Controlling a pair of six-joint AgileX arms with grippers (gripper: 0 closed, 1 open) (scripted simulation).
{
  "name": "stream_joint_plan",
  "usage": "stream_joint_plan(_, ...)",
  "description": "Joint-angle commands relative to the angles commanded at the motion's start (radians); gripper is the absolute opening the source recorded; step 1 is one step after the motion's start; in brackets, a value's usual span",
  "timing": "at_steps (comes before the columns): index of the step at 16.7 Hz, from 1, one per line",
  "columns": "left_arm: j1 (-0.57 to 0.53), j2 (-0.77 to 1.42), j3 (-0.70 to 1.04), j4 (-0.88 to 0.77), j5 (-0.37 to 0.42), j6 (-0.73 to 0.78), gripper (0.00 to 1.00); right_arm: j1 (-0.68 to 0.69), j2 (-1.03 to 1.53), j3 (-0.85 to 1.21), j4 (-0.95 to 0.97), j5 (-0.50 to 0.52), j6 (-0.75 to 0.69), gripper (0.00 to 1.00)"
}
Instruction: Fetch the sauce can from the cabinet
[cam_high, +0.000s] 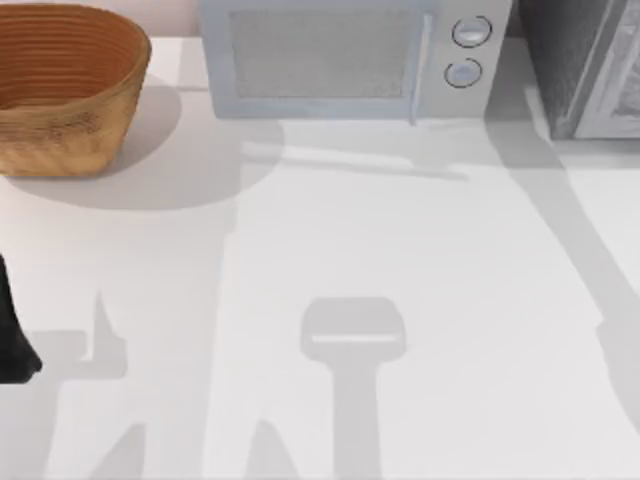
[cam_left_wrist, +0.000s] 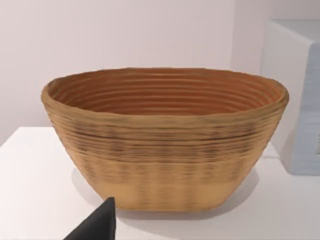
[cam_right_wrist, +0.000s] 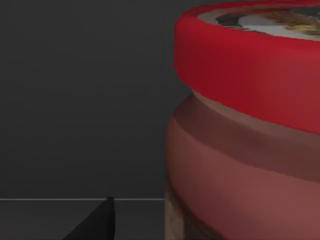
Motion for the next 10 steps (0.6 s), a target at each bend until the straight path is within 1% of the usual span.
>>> stream_joint_plan(10,0.000,0.000,0.000,0.000,0.000,0.000,1.00,0.000,0.000,0.000,0.000,0.000,0.000,0.25)
